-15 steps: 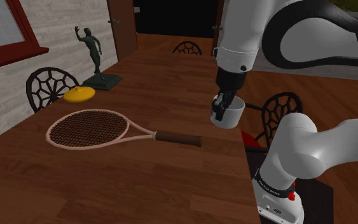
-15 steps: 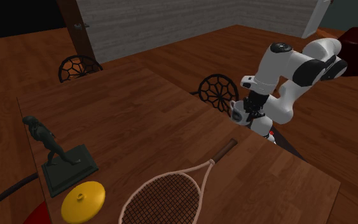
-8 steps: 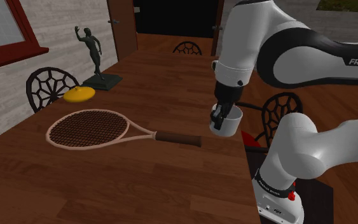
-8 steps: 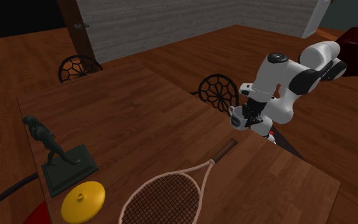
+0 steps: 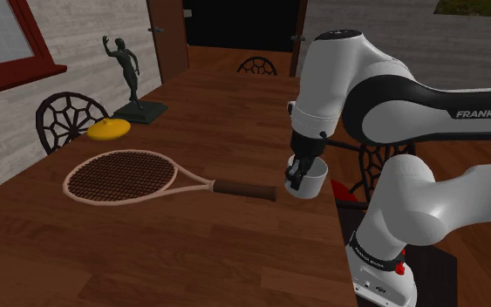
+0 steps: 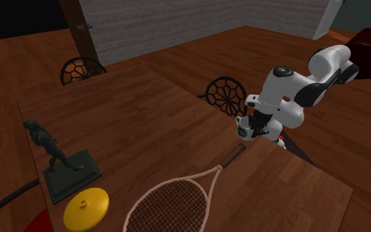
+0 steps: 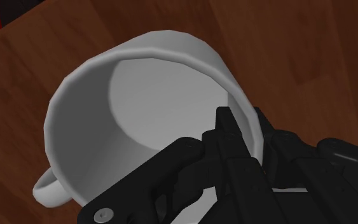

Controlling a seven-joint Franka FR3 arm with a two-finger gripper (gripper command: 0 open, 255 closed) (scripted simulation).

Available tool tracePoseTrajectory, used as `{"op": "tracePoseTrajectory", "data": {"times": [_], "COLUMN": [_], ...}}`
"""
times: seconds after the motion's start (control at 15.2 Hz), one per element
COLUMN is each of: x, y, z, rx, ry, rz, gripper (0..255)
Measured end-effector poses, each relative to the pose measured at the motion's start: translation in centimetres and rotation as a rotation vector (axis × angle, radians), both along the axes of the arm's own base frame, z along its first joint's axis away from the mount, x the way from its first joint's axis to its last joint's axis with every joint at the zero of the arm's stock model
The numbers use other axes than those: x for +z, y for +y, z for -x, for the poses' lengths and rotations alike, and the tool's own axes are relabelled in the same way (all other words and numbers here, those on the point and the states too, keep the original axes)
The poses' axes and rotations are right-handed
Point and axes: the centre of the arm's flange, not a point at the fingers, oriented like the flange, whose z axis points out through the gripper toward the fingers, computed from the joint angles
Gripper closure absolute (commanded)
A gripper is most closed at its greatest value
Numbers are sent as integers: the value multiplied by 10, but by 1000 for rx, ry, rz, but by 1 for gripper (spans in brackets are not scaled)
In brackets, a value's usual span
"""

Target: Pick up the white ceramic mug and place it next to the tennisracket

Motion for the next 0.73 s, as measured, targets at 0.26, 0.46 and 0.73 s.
{"op": "tracePoseTrajectory", "data": {"times": [0.26, 0.46, 0.73], "x": [-21, -29, -30], "y": [0, -1, -1], "z": [0, 0, 0], "rx": [0, 0, 0], "ry": [0, 0, -1], "rz": [0, 0, 0], "gripper": [255, 255, 255]}}
